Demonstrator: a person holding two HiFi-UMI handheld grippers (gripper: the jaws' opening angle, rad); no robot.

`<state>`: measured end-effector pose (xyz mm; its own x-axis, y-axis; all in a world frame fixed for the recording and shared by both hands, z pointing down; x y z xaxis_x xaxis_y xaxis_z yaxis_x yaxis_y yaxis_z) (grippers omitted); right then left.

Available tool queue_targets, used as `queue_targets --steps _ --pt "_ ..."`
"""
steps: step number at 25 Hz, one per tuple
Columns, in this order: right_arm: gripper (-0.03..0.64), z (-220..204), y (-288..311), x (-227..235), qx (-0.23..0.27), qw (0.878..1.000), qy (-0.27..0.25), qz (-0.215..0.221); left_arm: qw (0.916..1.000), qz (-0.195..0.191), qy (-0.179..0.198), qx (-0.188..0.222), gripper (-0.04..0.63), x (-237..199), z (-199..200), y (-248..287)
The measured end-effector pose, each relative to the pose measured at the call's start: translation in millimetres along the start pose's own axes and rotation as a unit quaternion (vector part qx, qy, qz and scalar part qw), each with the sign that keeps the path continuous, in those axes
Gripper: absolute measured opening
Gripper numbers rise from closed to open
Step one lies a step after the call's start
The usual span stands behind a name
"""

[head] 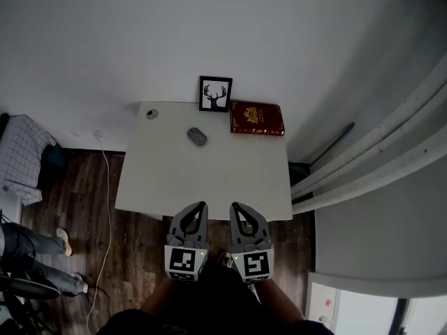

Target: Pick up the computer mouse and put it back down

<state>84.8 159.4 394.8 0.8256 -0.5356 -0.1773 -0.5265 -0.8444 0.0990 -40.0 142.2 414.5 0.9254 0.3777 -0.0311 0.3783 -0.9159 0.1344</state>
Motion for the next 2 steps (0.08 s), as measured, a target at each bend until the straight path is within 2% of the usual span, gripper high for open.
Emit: queue_targets --steps 2 --pt "0.02 -0.3 1.8 -2.0 0.001 1.0 -0.002 0.001 1.0 -0.001 -0.004 -0.004 0.002 -0.7 -3.6 -0.1"
Point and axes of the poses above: the fingertips, and each gripper's own axes: y forward along the fingers, x to its right, z out of its top, the point moved 6 cm from there along -y, backward along the fingers, and after that the axes turned 9 degrees about z, right-handed, at the moved point
